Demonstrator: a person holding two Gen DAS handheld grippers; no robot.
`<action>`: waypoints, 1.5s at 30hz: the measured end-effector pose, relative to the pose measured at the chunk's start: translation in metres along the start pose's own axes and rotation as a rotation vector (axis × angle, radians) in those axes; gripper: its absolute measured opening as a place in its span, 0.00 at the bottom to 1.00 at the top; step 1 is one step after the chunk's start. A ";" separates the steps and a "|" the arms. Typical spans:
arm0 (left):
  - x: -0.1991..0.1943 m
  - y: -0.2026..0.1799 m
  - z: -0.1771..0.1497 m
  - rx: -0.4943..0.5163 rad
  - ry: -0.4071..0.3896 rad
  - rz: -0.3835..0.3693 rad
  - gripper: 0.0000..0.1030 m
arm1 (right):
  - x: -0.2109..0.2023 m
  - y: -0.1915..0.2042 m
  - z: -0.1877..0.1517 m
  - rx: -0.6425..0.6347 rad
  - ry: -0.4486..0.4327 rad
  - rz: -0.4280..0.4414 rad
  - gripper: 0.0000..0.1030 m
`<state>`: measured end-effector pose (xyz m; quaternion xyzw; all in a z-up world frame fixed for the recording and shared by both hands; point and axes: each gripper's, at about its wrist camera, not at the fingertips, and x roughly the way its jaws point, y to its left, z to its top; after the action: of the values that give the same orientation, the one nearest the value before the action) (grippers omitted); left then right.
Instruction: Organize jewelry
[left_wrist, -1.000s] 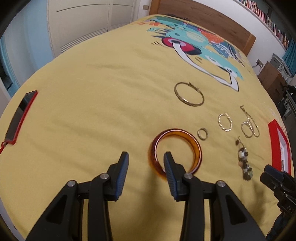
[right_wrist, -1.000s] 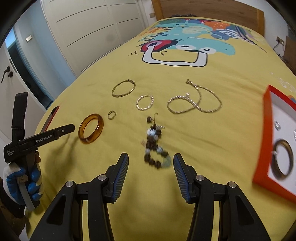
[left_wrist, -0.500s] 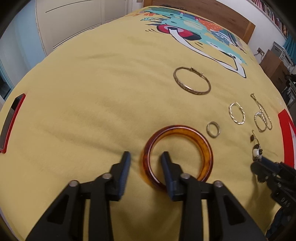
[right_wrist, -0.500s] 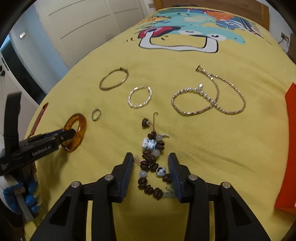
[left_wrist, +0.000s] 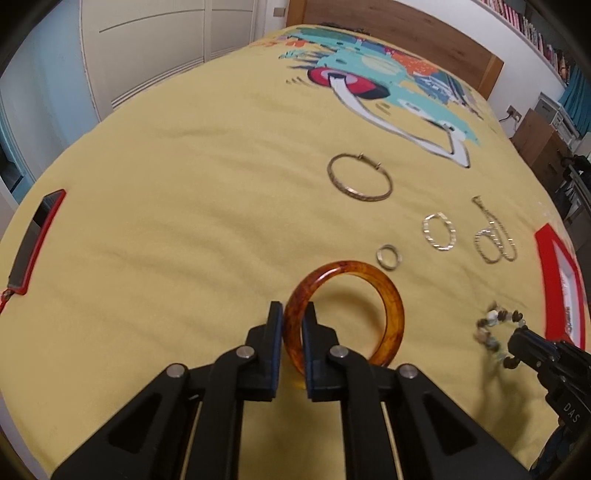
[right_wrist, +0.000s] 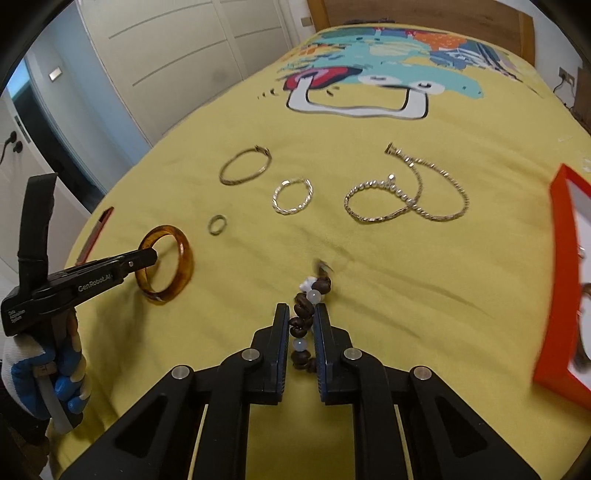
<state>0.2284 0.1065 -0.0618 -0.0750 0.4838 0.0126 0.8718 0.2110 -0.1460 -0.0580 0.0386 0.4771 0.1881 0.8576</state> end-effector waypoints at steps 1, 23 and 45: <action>-0.008 0.000 -0.002 0.001 -0.009 -0.001 0.09 | -0.011 0.002 -0.004 0.001 -0.012 -0.001 0.13; -0.149 -0.047 -0.064 0.081 -0.141 -0.052 0.09 | -0.178 -0.004 -0.085 0.036 -0.247 -0.025 0.10; -0.142 -0.240 -0.046 0.343 -0.093 -0.208 0.09 | -0.245 -0.144 -0.097 0.200 -0.353 -0.130 0.10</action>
<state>0.1367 -0.1299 0.0625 0.0257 0.4277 -0.1567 0.8899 0.0552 -0.3783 0.0510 0.1247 0.3373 0.0742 0.9302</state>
